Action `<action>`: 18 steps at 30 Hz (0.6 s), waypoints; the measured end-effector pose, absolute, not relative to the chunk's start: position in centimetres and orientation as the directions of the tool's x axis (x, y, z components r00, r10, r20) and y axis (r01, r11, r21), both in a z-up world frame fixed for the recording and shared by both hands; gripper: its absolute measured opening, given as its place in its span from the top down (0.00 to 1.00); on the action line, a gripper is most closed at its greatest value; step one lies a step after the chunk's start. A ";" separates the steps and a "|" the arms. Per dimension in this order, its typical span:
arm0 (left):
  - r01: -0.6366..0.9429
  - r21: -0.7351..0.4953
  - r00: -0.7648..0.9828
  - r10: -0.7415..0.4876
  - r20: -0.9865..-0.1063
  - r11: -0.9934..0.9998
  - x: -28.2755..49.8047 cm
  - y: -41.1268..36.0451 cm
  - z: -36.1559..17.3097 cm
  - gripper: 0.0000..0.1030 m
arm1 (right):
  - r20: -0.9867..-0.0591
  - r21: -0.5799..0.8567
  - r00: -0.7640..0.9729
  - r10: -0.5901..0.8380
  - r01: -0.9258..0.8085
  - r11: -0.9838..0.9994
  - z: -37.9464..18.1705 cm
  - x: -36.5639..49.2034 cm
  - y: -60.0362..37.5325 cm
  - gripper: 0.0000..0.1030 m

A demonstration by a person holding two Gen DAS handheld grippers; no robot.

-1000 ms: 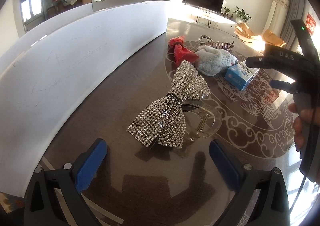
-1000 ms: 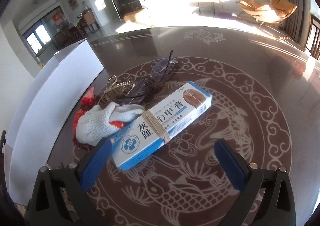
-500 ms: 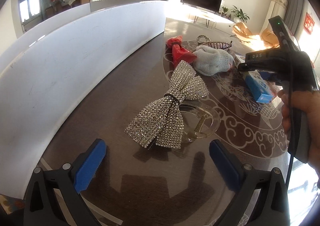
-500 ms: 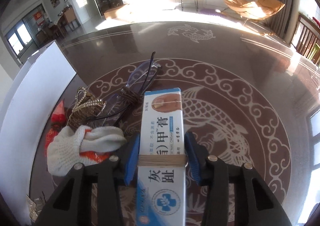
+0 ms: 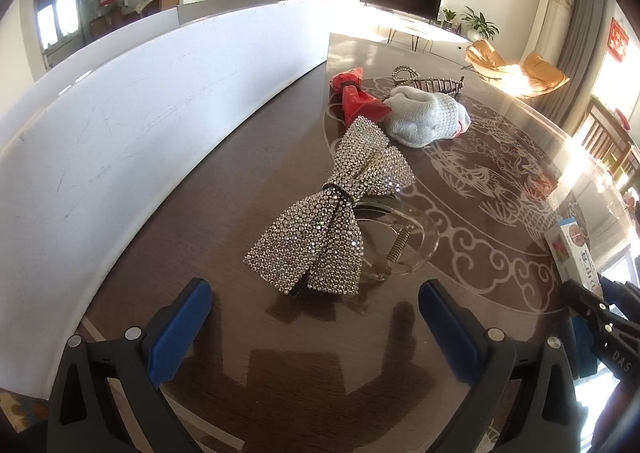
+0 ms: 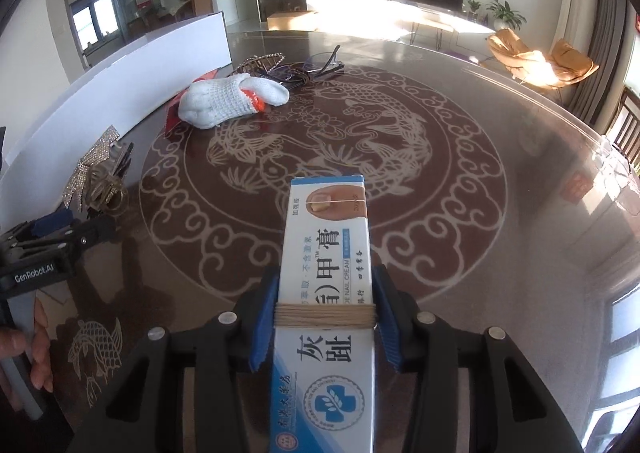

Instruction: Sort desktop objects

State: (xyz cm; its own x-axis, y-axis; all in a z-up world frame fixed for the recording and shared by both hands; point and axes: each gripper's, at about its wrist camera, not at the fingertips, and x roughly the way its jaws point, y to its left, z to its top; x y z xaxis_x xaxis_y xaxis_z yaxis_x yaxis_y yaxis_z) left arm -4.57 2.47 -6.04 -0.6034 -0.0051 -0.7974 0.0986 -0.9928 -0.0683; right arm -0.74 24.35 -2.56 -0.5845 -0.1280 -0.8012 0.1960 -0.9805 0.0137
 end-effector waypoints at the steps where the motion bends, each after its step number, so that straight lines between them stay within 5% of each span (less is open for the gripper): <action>1: 0.099 -0.067 -0.603 -0.006 -0.798 -0.993 -4.6 2.5 -6.0 0.00 | -0.797 0.004 -0.592 -0.121 0.195 -0.981 -2.6 -0.1 24.4 0.45; 3: 0.098 -0.066 -0.602 -0.006 -0.798 -0.993 -4.5 2.5 -6.0 0.00 | -0.796 -0.013 -0.594 -0.116 0.210 -0.978 -2.9 0.4 24.0 0.23; 18: 0.080 -0.032 -0.591 -0.021 -0.806 -0.996 -4.5 3.0 -6.1 0.00 | -0.810 -0.013 -0.580 -0.085 0.163 -0.986 -3.2 -0.5 24.4 0.04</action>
State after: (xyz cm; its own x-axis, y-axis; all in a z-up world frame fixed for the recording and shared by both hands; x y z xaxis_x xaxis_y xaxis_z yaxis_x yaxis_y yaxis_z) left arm -4.46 2.96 -6.08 -0.5910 -0.0215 -0.8064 0.0797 -0.9963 -0.0319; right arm -0.47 24.39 -3.25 -0.5802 -0.0853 -0.8100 0.1635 -0.9865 -0.0132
